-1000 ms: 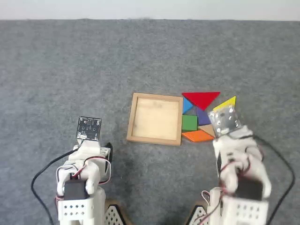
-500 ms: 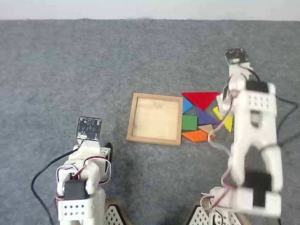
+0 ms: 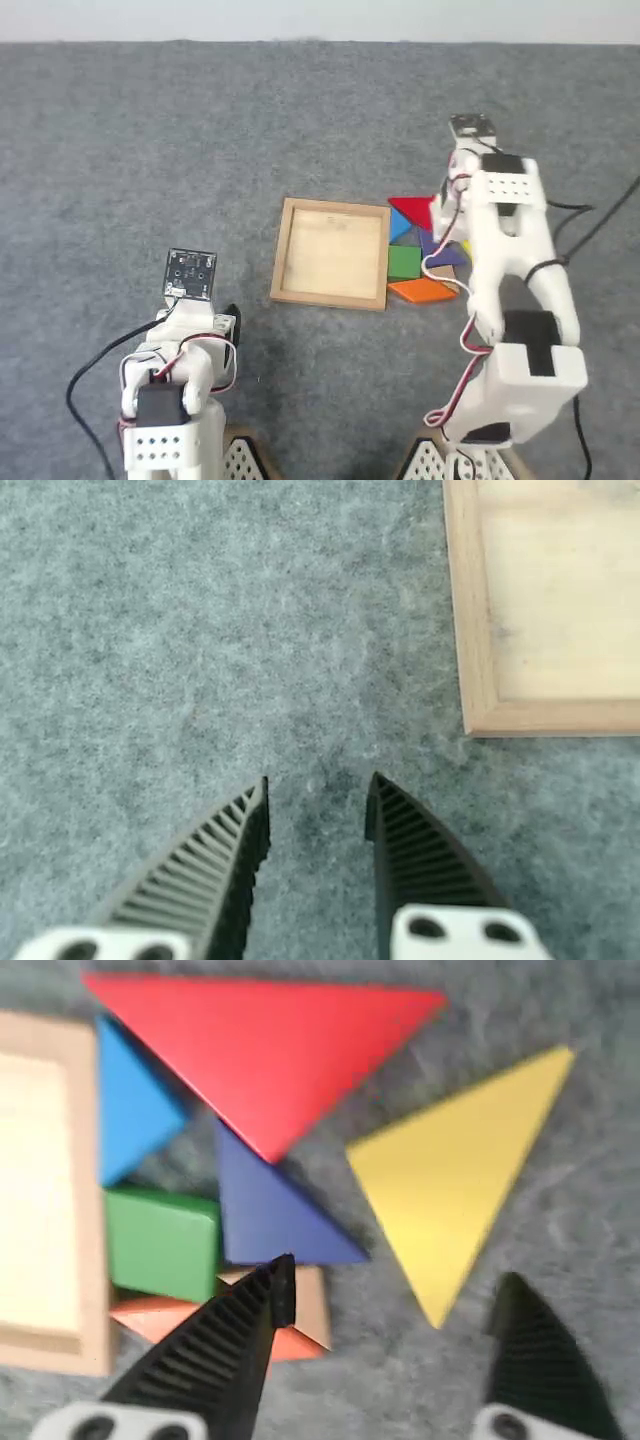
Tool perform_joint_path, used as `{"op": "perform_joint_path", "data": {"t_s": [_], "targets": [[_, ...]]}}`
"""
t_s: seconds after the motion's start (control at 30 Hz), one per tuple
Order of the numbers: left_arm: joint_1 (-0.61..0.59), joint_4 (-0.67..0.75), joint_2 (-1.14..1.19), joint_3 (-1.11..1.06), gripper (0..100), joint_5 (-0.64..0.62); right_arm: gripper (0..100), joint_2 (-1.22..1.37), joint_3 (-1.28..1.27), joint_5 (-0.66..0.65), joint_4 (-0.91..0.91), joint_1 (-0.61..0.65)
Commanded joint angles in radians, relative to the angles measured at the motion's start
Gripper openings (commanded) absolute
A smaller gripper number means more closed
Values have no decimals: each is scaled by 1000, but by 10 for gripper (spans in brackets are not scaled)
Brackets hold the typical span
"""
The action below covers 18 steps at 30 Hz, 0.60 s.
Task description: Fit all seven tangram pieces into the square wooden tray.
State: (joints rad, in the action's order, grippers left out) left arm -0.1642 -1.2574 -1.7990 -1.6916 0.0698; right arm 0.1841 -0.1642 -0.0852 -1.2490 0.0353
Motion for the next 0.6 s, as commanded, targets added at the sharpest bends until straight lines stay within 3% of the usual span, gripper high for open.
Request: {"op": "perform_joint_path", "data": {"t_s": [0.0,0.2,0.57], "targets": [[2,-9,-28,8,153,6,362,1,55,124,59,36],[2,-9,-28,8,153,6,307,58,55,152,64,-35],[2,-9,-28,8,153,6,303,150,61,153,145,-68]]}}
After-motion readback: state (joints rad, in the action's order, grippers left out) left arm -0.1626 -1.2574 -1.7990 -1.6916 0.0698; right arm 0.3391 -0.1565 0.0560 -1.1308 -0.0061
